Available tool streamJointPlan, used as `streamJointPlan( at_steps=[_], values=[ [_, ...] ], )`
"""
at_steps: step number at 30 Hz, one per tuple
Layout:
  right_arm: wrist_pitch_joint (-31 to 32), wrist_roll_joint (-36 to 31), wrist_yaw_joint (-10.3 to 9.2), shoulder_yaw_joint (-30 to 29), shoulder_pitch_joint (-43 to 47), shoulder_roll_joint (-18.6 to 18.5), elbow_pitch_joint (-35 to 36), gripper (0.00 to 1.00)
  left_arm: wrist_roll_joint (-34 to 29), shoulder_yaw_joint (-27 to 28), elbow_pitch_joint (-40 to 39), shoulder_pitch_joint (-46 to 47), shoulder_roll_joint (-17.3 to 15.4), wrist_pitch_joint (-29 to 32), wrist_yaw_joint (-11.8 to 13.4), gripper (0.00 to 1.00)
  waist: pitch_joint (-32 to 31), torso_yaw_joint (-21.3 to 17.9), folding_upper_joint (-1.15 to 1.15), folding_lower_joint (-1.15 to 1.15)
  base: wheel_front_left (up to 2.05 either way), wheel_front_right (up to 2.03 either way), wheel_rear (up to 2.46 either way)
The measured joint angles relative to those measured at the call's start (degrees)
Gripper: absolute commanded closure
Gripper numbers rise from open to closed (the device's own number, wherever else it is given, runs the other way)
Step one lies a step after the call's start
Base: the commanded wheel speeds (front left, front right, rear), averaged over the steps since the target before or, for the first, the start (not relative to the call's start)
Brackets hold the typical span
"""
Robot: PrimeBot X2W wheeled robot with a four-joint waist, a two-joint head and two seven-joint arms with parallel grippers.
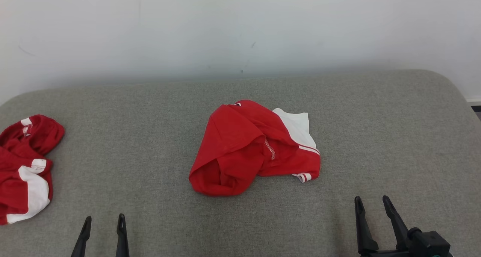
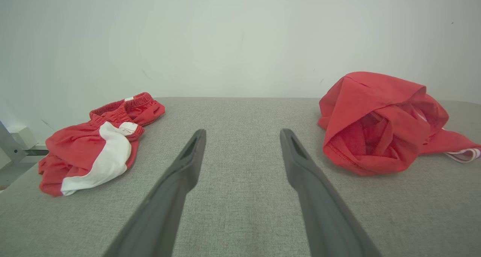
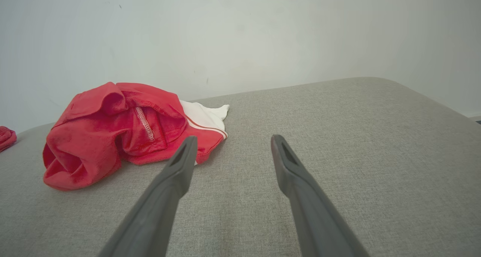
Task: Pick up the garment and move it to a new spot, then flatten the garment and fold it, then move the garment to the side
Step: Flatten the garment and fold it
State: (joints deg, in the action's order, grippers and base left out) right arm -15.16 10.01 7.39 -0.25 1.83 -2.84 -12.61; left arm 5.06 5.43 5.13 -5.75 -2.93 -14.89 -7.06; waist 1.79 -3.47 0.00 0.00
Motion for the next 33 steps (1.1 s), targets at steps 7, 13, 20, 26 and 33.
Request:
streamJointPlan(
  at_steps=[7,13,20,26,33],
  values=[
    [0.0,-0.01,0.0,-0.07,-0.01,0.0,-0.01,0.0,0.15,-0.02,-0.07,-0.01,0.0,0.0,0.08,0.0,0.25,0.1,0.0,0.0,0.0,0.0,0.0],
    [0.0,-0.01,0.0,-0.13,-0.01,0.0,-0.15,0.0,0.16,-0.08,0.01,0.01,0.0,0.0,0.08,0.0,0.34,0.38,0.0,0.0,0.0,0.0,0.0],
    [0.0,0.86,0.0,0.18,-0.23,0.0,-2.34,0.0,0.46,-0.82,0.11,0.46,0.0,0.0,0.07,0.0,0.7,1.61,0.0,0.0,0.0,0.0,0.0],
    [0.0,-0.35,0.0,1.42,-7.4,0.0,-9.85,0.0,1.12,-2.83,-0.05,1.79,0.0,0.0,0.35,0.0,1.98,3.43,0.0,0.0,0.0,0.0,0.0],
    [0.0,-3.59,0.01,-2.57,-18.45,-0.01,-22.39,0.0,2.01,-6.79,2.27,4.16,0.02,0.0,0.21,0.0,3.06,7.17,0.0,0.0,0.0,0.0,0.0]
  ],
)
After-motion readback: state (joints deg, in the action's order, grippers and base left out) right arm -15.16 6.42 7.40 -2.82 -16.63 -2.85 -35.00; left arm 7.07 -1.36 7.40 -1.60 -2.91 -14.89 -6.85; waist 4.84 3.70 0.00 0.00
